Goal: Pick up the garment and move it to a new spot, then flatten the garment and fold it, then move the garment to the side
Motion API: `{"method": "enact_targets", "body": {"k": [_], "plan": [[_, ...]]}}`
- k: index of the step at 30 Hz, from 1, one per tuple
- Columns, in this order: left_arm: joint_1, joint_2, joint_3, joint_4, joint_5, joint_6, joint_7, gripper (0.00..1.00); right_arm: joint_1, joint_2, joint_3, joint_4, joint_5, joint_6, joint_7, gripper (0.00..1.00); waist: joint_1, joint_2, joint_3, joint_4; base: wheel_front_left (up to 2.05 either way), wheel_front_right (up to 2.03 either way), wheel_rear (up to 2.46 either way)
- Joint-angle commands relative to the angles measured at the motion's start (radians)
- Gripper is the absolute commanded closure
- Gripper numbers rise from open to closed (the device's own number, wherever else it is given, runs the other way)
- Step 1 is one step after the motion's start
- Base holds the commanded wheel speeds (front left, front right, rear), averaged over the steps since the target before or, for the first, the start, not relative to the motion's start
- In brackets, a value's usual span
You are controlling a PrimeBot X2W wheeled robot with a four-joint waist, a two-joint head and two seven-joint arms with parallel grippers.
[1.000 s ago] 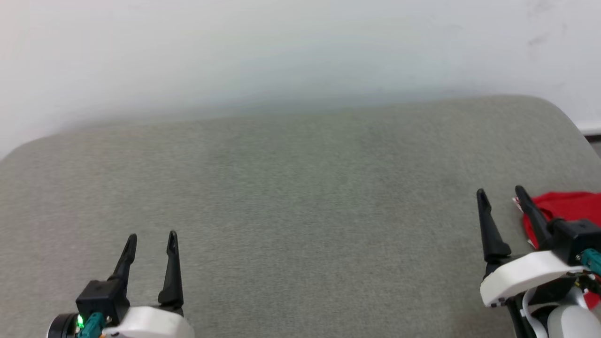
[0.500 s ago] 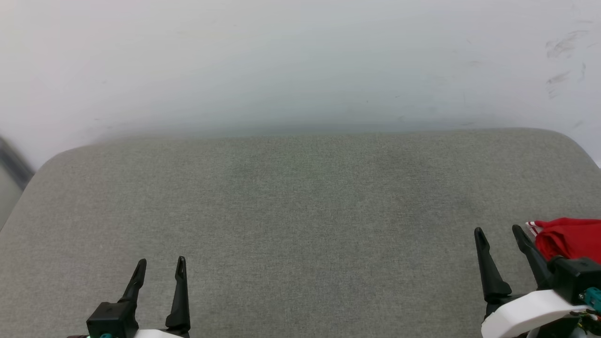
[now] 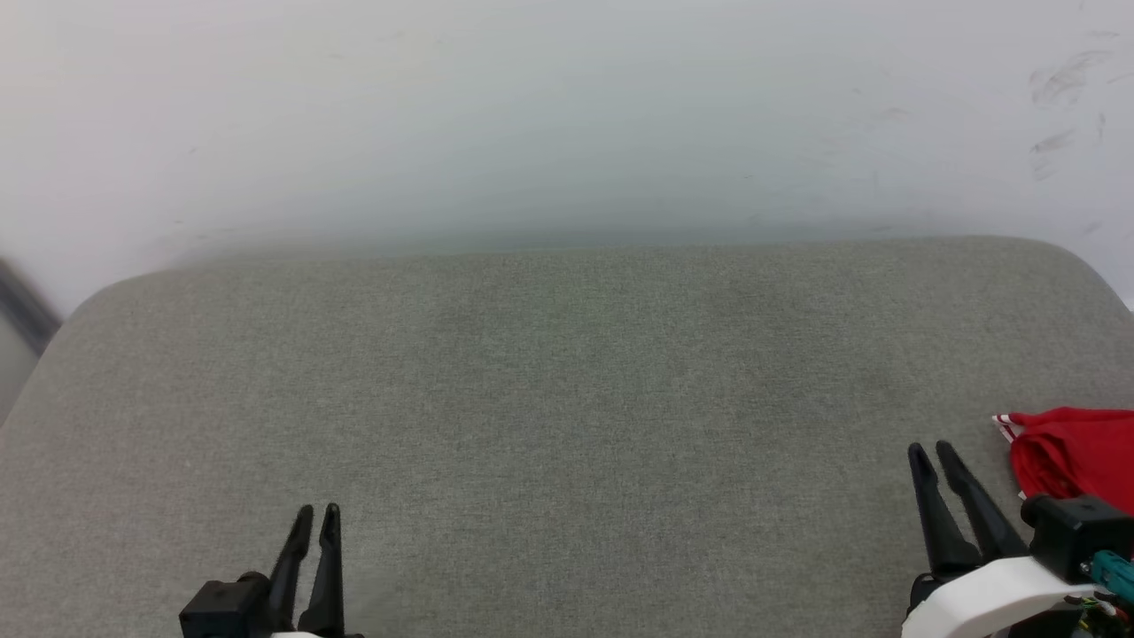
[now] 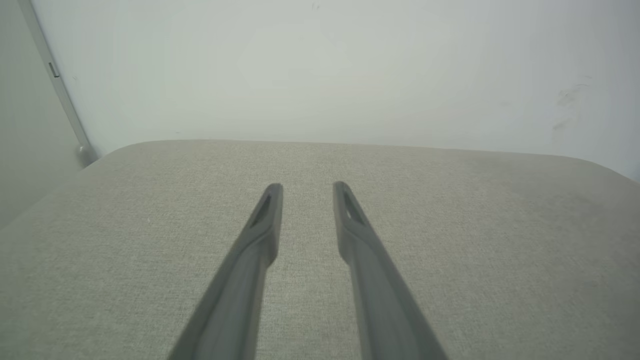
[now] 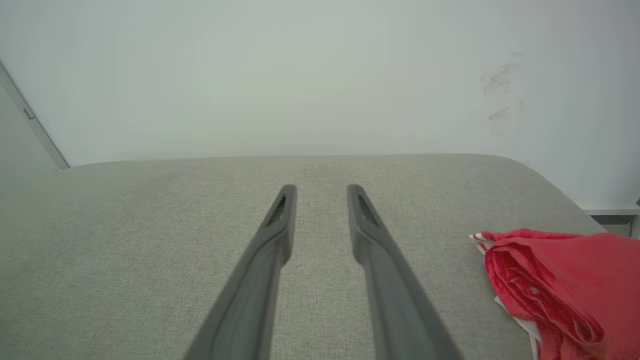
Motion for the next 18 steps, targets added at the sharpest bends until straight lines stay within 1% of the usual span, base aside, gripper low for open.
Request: {"method": "enact_targets", "body": {"k": [1, 2, 18], "plan": [[-0.002, -0.007, 0.008, -0.003, -0.029, -0.007, 0.006, 1.0, -0.007, 0.0, -0.001, 0.007, 0.035, 0.0, 0.001, 1.0, 0.0, 0.0, 0.001, 0.0, 0.0, 0.0, 0.0], [-0.002, -0.007, 0.008, -0.003, -0.029, -0.007, 0.006, 1.0, -0.007, 0.0, -0.001, 0.007, 0.035, 0.0, 0.001, 1.0, 0.0, 0.0, 0.001, 0.0, 0.0, 0.0, 0.0], [-0.054, -0.06, 0.084, 0.058, -0.278, -0.084, 0.074, 1.0, -0.05, 0.001, -0.016, 0.074, 0.343, 0.0, 0.017, 1.0, 0.0, 0.0, 0.01, 0.0, 0.0, 0.0, 0.0]]}}
